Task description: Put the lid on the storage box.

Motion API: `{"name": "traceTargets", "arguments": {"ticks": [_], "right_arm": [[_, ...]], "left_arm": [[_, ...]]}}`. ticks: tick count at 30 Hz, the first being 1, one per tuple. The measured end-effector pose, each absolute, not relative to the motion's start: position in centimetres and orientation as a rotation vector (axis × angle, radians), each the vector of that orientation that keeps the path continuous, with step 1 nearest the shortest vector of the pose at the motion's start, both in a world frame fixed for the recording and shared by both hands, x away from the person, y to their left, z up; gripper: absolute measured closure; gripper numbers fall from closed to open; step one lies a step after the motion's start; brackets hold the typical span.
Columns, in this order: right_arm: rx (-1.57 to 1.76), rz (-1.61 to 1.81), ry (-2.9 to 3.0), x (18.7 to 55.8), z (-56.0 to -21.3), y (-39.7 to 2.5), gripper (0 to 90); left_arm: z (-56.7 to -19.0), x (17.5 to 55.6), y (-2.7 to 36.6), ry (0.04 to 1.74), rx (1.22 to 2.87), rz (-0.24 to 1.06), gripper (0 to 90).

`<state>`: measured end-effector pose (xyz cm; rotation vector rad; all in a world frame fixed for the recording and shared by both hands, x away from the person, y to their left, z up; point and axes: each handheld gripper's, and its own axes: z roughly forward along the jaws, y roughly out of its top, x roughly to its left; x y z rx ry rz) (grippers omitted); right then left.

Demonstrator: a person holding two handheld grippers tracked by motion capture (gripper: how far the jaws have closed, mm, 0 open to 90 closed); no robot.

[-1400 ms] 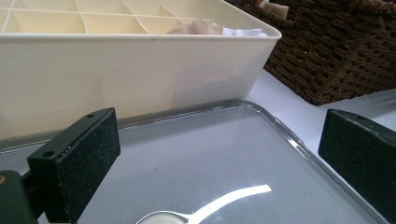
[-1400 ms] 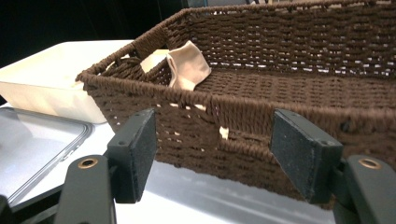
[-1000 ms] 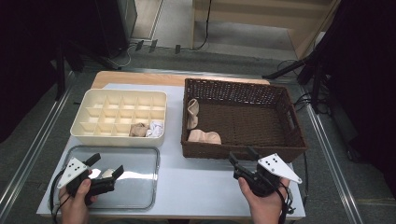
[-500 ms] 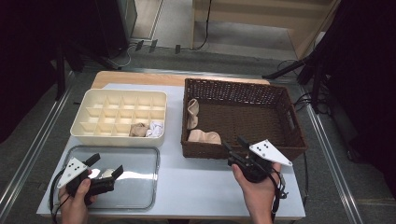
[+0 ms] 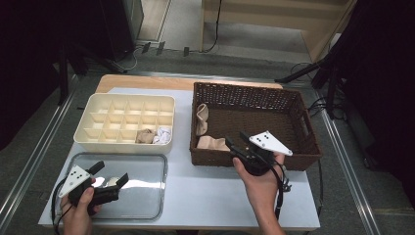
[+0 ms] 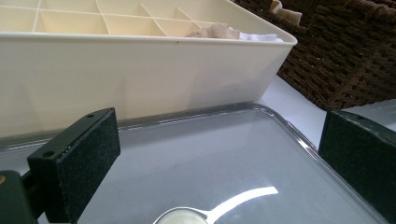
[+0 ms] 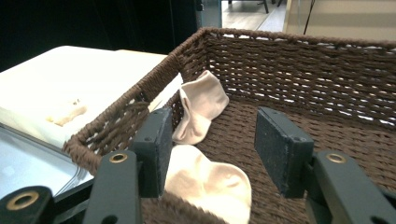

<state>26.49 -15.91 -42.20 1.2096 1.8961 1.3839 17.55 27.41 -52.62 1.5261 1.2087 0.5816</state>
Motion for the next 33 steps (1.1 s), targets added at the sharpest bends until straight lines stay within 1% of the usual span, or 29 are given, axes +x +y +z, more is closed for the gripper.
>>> {"name": "traceTargets", "arguments": {"ticks": [8,18,25,33], "right_arm": [[1.198,1.361,1.928,28.4,-41.9,-14.1,50.3],[1.187,1.361,2.011,31.4,-41.9,-12.7,57.0],[1.203,1.350,2.047,33.1,-42.4,-11.8,63.6],[1.210,1.321,2.094,35.0,-42.5,-10.4,66.7]], "left_arm": [[-52.6,17.6,27.6,1.211,1.517,0.584,0.0],[-52.7,17.6,27.6,1.210,1.521,0.582,0.0],[-52.7,17.4,27.9,1.217,1.519,0.583,0.0],[-52.7,17.2,28.2,1.227,1.503,0.588,0.0]]}}
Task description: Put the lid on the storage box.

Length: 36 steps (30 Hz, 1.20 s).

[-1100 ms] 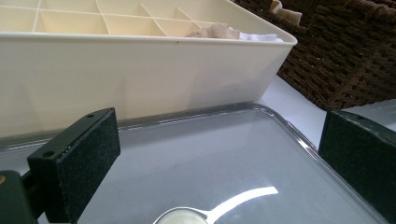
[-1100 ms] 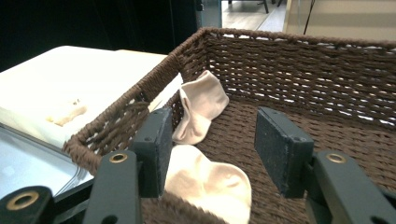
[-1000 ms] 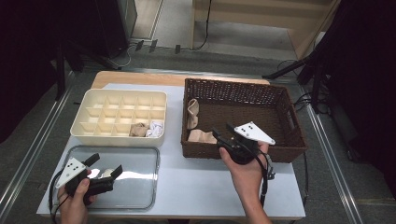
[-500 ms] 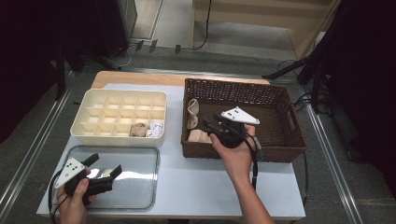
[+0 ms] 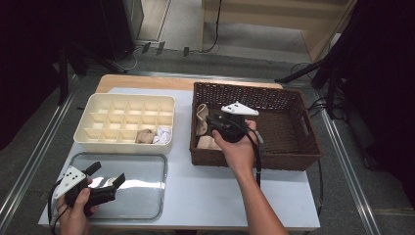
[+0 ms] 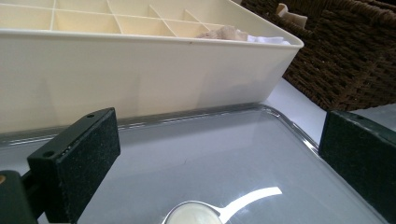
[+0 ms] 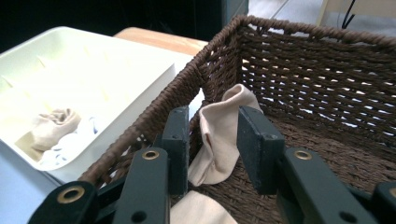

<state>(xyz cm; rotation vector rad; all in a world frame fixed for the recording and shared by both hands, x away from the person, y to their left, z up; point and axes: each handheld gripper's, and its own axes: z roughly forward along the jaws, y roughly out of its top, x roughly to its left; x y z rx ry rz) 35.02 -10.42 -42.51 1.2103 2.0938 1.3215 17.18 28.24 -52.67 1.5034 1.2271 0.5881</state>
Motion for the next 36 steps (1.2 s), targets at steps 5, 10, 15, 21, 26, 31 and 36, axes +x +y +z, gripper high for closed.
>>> {"name": "traceTargets", "arguments": {"ticks": [5,10,15,21,26,31,36], "right_arm": [[1.233,1.273,2.129,36.3,-42.9,-9.5,67.5],[1.231,1.212,2.184,37.3,-43.5,-8.9,65.9],[1.232,1.148,2.251,38.3,-44.2,-7.9,64.2],[1.271,1.059,2.248,39.1,-45.0,-6.0,68.0],[1.298,0.990,2.265,39.3,-44.9,-6.0,88.3],[1.290,1.083,2.189,38.0,-43.9,-7.3,89.0],[1.208,1.175,2.093,36.0,-42.5,-9.1,89.1]], "left_arm": [[-52.6,17.0,28.4,1.227,1.499,0.592,0.0],[-52.6,16.7,28.4,1.231,1.495,0.592,0.0],[-52.6,16.4,28.3,1.222,1.508,0.599,0.0],[-52.5,16.3,28.3,1.226,1.505,0.600,0.0],[-52.6,16.4,28.3,1.223,1.516,0.595,0.0],[-52.6,16.5,27.9,1.211,1.527,0.592,0.0],[-52.6,16.5,27.6,1.205,1.531,0.594,0.0]]}}
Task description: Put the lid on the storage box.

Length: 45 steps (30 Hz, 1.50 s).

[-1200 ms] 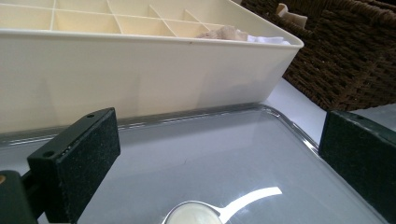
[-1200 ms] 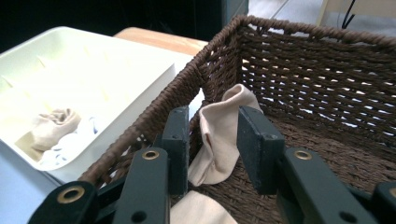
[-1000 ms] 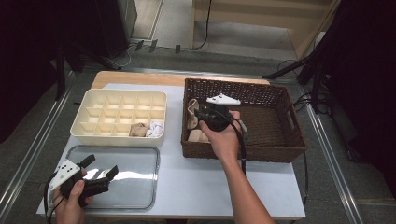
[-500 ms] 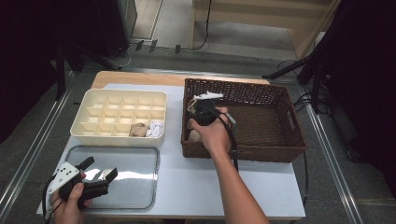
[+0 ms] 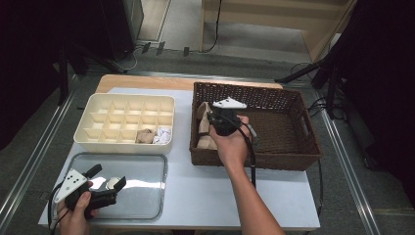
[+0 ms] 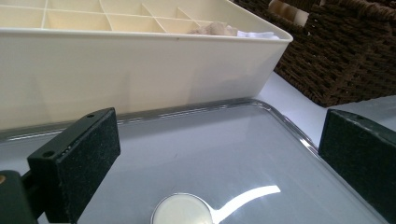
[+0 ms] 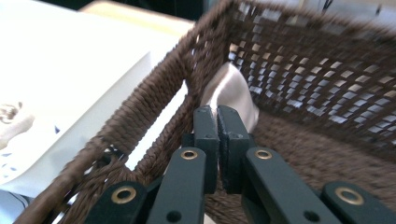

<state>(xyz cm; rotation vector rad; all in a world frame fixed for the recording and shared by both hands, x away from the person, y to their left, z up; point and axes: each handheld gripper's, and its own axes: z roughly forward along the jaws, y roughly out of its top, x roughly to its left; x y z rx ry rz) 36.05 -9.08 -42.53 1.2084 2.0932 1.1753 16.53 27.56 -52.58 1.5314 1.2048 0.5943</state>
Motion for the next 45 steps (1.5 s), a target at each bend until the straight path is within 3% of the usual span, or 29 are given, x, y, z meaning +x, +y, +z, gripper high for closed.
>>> {"name": "traceTargets", "arguments": {"ticks": [12,19,45], "right_arm": [[1.066,1.332,1.982,31.8,-39.9,-13.2,89.1],[1.122,1.323,1.965,31.9,-41.6,-15.2,89.1],[1.042,1.490,1.807,28.2,-39.8,-15.9,89.2]], "left_arm": [[-52.6,16.7,27.4,1.202,1.534,0.595,0.0],[-52.7,16.8,27.2,1.196,1.545,0.589,0.0],[-52.9,16.9,26.0,1.171,1.578,0.583,0.0]]}}
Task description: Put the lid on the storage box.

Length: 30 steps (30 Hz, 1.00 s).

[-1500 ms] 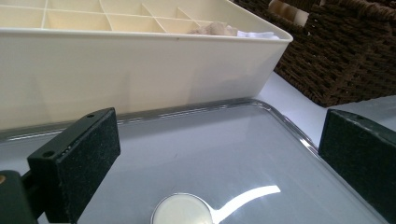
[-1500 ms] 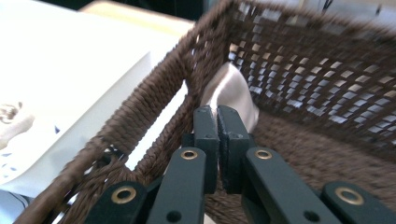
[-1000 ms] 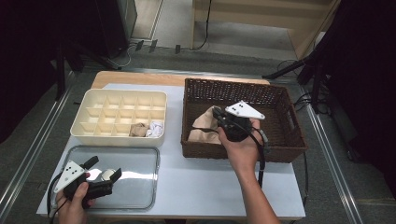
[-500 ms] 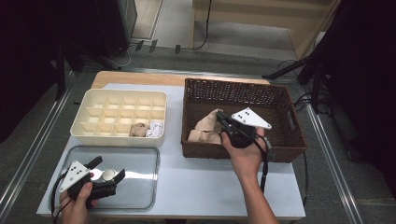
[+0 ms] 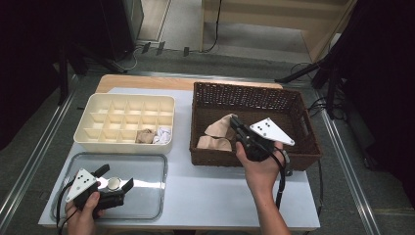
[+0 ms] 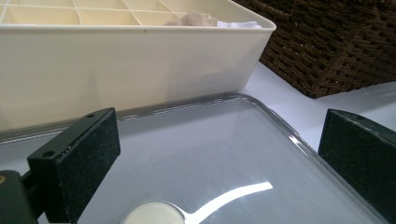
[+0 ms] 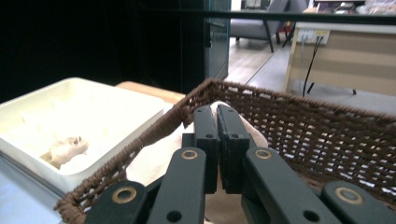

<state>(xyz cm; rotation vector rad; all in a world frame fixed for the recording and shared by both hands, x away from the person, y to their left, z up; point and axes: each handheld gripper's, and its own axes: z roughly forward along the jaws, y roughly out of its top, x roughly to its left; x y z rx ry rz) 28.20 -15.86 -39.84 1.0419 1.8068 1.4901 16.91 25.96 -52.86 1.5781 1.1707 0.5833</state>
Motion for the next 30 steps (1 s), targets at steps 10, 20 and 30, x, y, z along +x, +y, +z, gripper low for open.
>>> {"name": "traceTargets", "arguments": {"ticks": [10,20,30], "right_arm": [[1.022,1.533,1.770,26.1,-37.4,-16.9,89.3],[0.968,1.547,1.771,22.0,-35.0,-17.8,89.3],[0.976,1.589,1.779,18.4,-35.4,-18.3,89.3]], "left_arm": [[-53.0,17.1,25.4,1.162,1.592,0.579,0.0],[-52.9,17.2,25.1,1.154,1.593,0.576,0.0],[-52.9,17.2,24.9,1.151,1.594,0.577,0.0]]}}
